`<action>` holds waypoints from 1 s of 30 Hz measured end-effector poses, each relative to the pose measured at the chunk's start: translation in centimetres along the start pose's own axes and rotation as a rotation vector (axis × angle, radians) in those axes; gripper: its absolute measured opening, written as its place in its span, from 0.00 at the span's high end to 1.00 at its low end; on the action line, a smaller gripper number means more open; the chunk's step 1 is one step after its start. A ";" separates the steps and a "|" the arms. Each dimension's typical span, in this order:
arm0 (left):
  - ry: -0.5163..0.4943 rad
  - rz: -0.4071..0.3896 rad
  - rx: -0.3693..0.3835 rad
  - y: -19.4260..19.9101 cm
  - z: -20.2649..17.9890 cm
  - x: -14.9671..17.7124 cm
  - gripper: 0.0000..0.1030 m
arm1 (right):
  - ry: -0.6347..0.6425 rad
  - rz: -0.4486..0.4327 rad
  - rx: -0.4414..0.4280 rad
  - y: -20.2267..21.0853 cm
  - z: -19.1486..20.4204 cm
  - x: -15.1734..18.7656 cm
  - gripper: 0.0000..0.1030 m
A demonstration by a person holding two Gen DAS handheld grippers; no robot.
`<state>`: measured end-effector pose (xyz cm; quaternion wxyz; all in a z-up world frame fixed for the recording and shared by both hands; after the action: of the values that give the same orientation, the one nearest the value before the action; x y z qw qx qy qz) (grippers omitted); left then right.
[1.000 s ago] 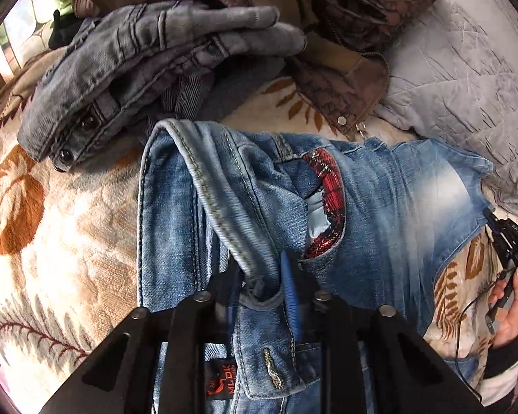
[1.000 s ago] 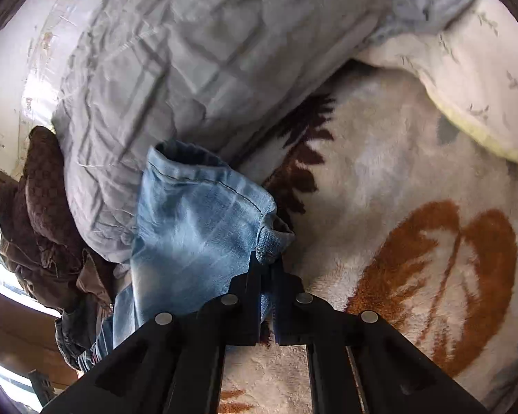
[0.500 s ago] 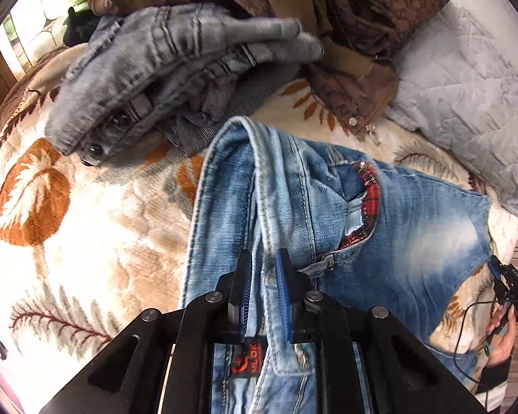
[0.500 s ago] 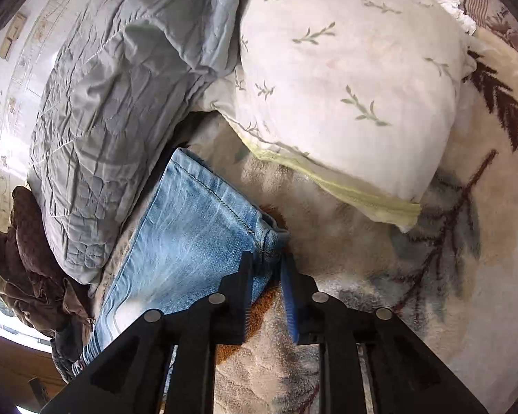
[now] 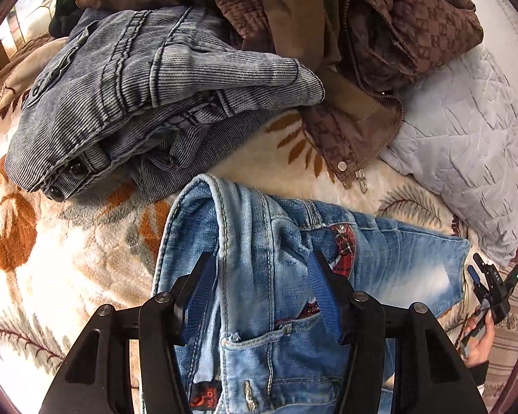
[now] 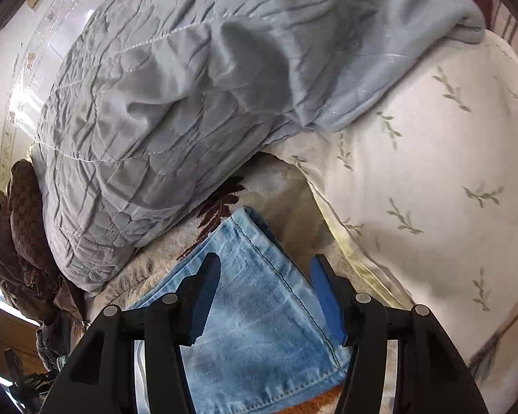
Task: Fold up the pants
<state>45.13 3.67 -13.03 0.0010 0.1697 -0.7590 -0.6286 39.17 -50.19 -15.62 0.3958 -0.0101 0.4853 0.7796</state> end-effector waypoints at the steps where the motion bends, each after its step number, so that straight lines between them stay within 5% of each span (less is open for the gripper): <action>1: 0.005 0.001 0.010 -0.5 -0.2 -0.6 0.47 | 0.011 0.010 0.002 -1.1 0.3 -0.3 0.45; 7: 0.034 0.036 0.078 -3.5 -0.8 -1.9 0.40 | 0.100 0.039 0.032 -5.4 2.2 -1.1 0.47; 9: 0.040 0.051 0.090 -4.9 -1.2 -2.1 0.54 | 0.152 0.064 0.072 -6.0 2.8 -0.7 0.88; 10: 0.033 0.044 0.078 -5.0 -1.4 -2.2 0.80 | 0.165 0.073 0.079 -6.0 3.1 -0.5 0.92; 13: 0.049 -0.017 0.095 -3.8 -1.7 -2.2 0.84 | 0.190 0.018 0.085 -3.7 4.1 -0.3 0.93; 22: -0.155 -0.267 0.085 6.3 -4.1 5.1 0.84 | 0.207 -0.113 0.067 9.1 6.2 3.8 0.93; 30: -0.231 -0.291 0.161 10.1 -0.6 15.3 0.82 | 0.149 -0.165 0.036 21.9 1.0 14.0 0.93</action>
<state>28.24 0.65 -6.53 -0.1905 0.2037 -0.7694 -0.5747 16.16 -45.61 -4.27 0.4213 -0.1009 0.5249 0.7326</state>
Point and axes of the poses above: each gripper's, at about its wrist camera, not at the fingertips, and y roughly against the way its jaws point, z to its left, x to its underside, the point moved 6 cm from there along -y, roughly the way its jaws point, and after that the axes turned 9 degrees about -x, right-handed, at the moved point
